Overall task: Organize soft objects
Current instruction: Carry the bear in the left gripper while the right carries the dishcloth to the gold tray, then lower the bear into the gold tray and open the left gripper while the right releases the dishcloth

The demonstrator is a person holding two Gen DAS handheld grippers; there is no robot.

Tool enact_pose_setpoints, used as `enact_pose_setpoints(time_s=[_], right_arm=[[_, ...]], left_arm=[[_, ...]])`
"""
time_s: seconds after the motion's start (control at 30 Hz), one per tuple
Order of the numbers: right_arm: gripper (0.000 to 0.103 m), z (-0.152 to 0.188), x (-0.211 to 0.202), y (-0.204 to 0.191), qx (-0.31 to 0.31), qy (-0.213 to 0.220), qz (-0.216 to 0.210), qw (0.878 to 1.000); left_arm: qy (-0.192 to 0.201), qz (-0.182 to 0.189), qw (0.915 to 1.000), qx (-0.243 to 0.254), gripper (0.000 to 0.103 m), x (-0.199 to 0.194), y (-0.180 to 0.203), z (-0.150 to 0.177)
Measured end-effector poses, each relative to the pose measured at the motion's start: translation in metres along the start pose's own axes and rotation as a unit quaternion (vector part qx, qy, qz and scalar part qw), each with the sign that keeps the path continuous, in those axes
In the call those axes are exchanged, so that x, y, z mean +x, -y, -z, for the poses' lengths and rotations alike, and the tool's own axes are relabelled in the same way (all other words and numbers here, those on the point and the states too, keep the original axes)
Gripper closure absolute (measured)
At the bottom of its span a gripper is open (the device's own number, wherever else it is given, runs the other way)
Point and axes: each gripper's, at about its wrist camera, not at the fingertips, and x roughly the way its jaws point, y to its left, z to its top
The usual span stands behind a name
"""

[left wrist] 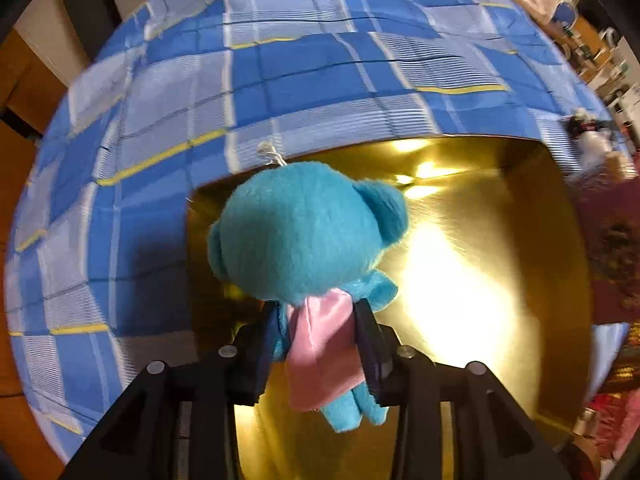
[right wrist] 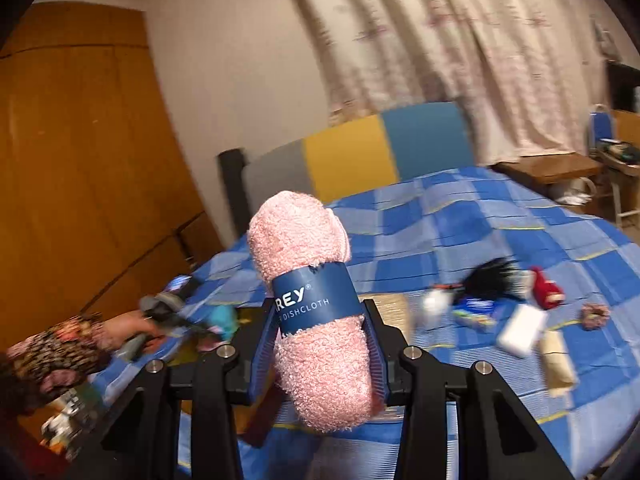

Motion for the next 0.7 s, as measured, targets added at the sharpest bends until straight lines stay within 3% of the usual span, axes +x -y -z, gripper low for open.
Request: enact_pose_setpoints(time_s=[0.13, 0.33, 0.5, 0.6, 0.7], right_arm=[[0.061, 0.009, 0.026, -0.033, -0.017, -0.029, -0.032, 0.999], [0.061, 0.03, 0.077, -0.072, -0.02, -0.087, -0.073, 0.993], [0.061, 0.039, 0.117, -0.09, -0.027, -0.122, -0.085, 0.988], [0.061, 0.049, 0.148, -0.096, -0.023, -0.153, -0.091, 0.984], [0.061, 0.061, 0.175, -0.1, -0.02, -0.184, -0.094, 0.978]], left_arm=[[-0.019, -0.049, 0.9986, 0.001, 0.059, 0.006, 0.0, 0.001], [0.002, 0.0, 0.9993, -0.036, 0.056, -0.003, -0.013, 0.01], [0.04, 0.013, 0.9972, -0.061, 0.056, -0.017, -0.018, 0.012], [0.1, 0.048, 0.988, -0.107, 0.056, -0.041, -0.025, 0.024], [0.18, 0.08, 0.9673, -0.16, 0.056, -0.068, -0.03, 0.052]])
